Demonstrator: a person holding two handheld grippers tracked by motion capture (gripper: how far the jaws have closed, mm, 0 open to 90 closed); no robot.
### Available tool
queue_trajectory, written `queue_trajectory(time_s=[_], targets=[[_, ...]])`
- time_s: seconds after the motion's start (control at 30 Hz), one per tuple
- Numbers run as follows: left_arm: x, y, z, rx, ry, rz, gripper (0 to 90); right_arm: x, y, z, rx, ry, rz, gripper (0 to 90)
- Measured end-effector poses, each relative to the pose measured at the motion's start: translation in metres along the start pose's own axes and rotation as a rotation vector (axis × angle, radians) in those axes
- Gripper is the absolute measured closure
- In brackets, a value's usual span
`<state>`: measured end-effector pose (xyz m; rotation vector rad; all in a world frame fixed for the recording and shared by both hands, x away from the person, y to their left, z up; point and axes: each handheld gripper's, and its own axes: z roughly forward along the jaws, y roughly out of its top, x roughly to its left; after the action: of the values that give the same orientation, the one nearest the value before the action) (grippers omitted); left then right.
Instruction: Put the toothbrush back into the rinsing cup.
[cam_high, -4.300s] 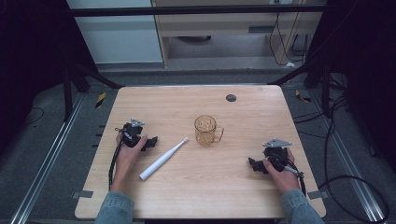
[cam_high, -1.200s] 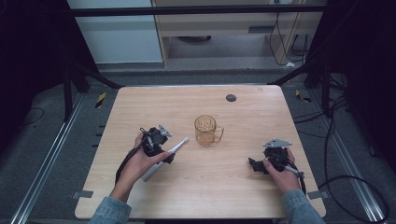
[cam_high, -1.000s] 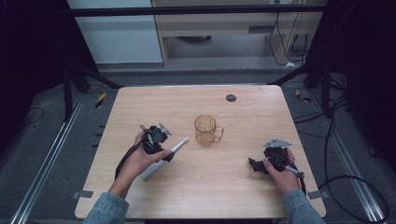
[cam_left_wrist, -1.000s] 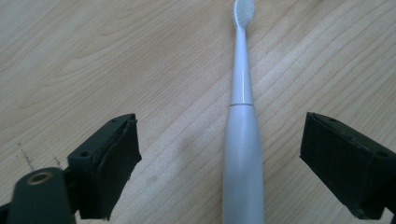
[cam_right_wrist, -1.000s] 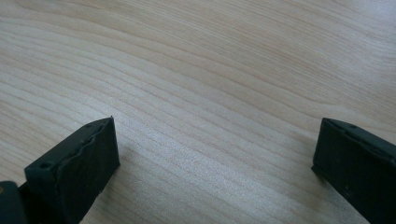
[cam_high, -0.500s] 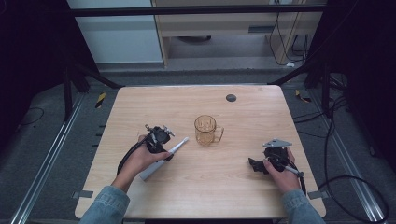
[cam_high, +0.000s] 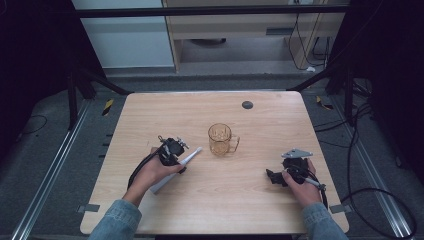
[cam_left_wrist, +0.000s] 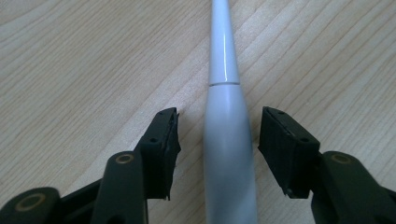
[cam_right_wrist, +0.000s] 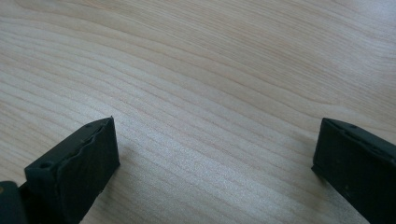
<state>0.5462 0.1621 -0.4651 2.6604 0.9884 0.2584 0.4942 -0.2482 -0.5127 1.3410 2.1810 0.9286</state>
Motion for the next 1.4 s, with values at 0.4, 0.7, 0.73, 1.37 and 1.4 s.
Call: queue_trajectory(time_s=[0.4,0.7,0.73,1.37,1.4], targets=[[0.001,-0.001,0.001,0.005,-0.016,-0.001,55.8,0.0,0.0,0.0,0.0,0.0,0.0,0.4],[0.002,0.001,0.002,0.02,-0.053,-0.003,62.2,0.0,0.0,0.0,0.0,0.0,0.0,0.4],[0.002,0.001,0.002,0.019,-0.056,-0.003,63.5,0.0,0.0,0.0,0.0,0.0,0.0,0.4],[0.01,-0.006,-0.041,-0.122,-0.006,-0.041,67.3,0.0,0.0,0.0,0.0,0.0,0.0,0.4],[0.011,-0.006,-0.045,-0.132,-0.003,-0.042,67.2,0.0,0.0,0.0,0.0,0.0,0.001,0.4]])
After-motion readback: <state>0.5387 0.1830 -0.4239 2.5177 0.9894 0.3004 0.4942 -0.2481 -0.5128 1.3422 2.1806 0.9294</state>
